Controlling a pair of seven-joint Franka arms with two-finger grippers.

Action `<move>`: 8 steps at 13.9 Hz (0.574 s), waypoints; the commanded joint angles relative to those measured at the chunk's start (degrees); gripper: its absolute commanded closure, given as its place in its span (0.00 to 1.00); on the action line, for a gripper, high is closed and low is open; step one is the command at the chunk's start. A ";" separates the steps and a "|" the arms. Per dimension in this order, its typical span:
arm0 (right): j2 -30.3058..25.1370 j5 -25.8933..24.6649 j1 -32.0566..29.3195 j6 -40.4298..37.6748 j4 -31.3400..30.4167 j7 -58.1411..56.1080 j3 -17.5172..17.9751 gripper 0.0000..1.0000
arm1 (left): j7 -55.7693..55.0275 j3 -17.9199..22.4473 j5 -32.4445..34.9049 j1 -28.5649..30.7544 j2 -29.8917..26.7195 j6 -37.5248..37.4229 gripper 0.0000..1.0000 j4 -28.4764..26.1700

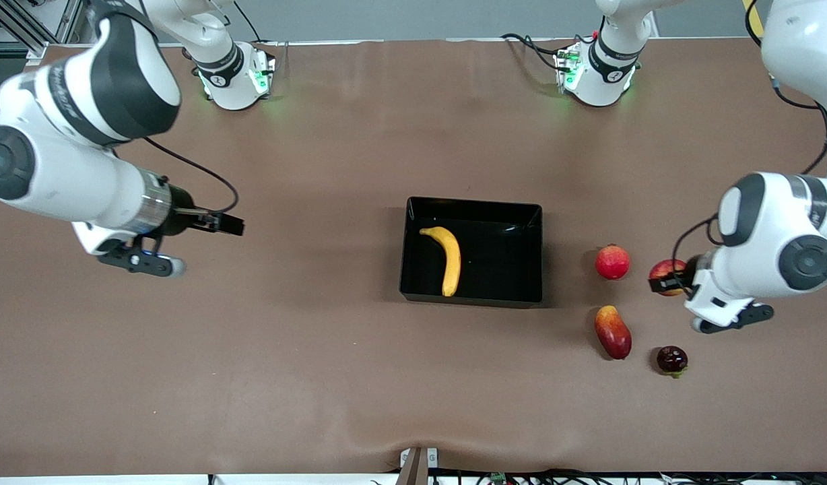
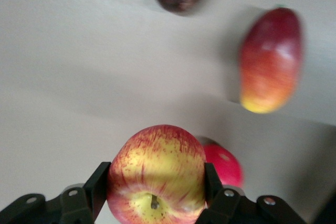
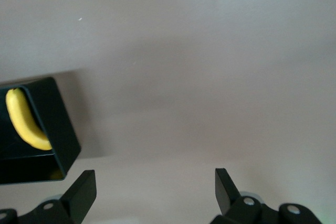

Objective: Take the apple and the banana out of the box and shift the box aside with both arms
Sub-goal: 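Place the apple with the left gripper while the right gripper advances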

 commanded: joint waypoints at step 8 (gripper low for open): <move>6.54 2.19 5.26 7.33 0.86 0.82 -0.46 0.00 | 3.06 -0.87 3.48 6.89 2.28 20.74 1.00 -18.04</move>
